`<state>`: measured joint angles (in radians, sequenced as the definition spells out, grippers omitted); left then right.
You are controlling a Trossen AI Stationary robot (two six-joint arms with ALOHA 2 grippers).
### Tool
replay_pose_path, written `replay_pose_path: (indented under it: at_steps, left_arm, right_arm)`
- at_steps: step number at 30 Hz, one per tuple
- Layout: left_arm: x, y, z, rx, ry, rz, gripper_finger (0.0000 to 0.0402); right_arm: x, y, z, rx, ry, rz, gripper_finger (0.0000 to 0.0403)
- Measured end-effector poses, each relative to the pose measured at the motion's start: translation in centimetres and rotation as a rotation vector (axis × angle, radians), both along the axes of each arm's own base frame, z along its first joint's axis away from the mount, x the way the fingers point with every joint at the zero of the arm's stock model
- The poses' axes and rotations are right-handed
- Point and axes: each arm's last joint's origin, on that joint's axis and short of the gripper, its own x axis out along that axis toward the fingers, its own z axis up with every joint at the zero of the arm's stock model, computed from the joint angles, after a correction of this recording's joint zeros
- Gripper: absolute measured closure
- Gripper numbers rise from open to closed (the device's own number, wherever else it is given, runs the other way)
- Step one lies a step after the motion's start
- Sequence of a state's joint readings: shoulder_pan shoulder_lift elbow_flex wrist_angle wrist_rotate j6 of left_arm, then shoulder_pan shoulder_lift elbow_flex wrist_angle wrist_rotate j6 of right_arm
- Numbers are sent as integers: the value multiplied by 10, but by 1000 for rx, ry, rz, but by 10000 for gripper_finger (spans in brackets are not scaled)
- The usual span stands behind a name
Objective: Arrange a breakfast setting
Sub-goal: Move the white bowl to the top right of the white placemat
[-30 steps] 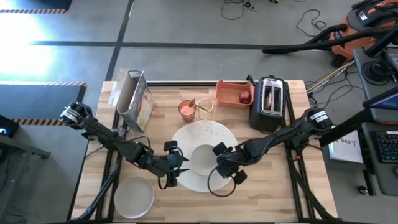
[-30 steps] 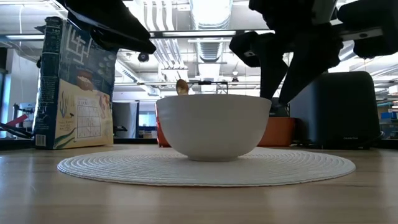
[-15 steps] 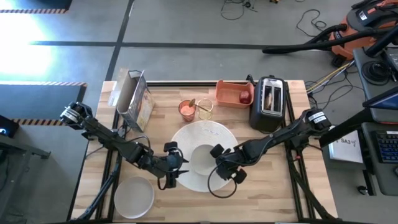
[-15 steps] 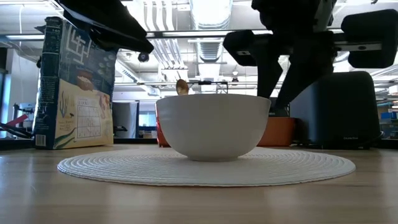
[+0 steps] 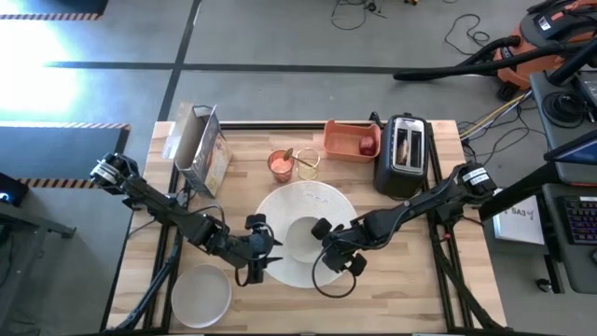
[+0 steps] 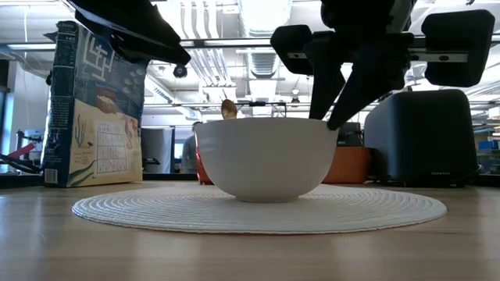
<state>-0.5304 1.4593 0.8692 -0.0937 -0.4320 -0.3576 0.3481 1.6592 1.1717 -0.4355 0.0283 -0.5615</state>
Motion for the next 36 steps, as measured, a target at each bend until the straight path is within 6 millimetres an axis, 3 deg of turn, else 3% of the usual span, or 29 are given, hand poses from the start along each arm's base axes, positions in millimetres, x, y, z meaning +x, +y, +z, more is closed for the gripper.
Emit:
replay_pose_path:
  at_steps: [36]
  left_arm:
    - [-1, 1, -2, 12, 18, 1, 238]
  right_arm:
    - [-2, -2, -8, -10, 65, -19, 332]
